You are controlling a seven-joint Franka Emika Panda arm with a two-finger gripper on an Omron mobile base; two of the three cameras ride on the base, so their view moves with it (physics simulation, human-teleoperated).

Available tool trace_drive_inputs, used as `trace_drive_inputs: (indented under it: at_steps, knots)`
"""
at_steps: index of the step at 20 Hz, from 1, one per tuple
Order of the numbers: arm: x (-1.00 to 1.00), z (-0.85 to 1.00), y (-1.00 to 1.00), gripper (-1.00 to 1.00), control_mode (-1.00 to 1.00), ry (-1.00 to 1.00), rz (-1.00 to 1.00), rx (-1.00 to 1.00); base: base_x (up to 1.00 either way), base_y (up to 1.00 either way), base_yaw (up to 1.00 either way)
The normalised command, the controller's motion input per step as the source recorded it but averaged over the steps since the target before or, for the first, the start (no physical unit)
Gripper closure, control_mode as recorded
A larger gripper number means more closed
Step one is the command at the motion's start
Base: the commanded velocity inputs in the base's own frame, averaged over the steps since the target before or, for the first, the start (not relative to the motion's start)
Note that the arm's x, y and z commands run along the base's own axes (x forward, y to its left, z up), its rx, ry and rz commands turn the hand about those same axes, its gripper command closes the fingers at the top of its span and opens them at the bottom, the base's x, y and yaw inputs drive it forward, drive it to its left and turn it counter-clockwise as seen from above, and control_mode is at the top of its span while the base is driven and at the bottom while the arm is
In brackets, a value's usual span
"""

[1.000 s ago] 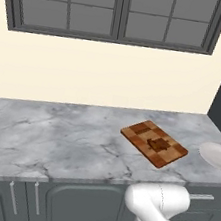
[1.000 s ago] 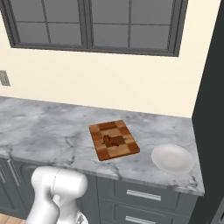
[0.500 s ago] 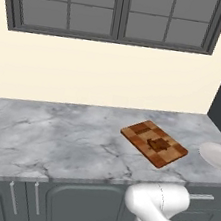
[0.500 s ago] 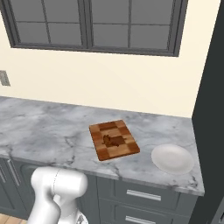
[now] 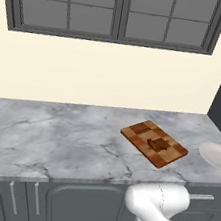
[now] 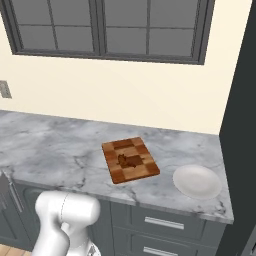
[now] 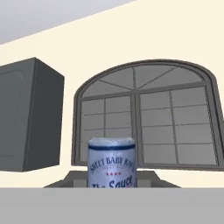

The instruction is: Pick the chicken drumstick from the plate and place it on the cutting board. Then pick the condiment bottle from the cabinet and place it next to the cutting board.

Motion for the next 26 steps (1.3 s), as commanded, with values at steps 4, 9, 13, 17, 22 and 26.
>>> trace_drive_inputs:
  at_steps: [4,9,13,17,22,26]
  knots:
    - [0.33,-0.40,-0.05,1.00,-1.00,-0.07,0.00,0.00,0.00,0.00,0.00]
    - [0.35,-0.38,0.00,1.00,-1.00,-0.09,0.00,0.00,0.00,0.00,0.00]
    - [0.39,-0.35,0.00,1.00,-1.00,-0.11,0.00,0.00,0.00,0.00,0.00]
    - [0.36,-0.32,0.00,1.00,-1.00,-0.12,0.02,0.00,0.00,0.00,0.00]
    - [0.27,-0.24,0.00,1.00,-1.00,-0.12,0.05,0.00,0.00,0.00,0.00]
    - [0.12,-0.21,0.03,1.00,-1.00,-0.16,0.06,0.00,0.00,0.00,0.00]
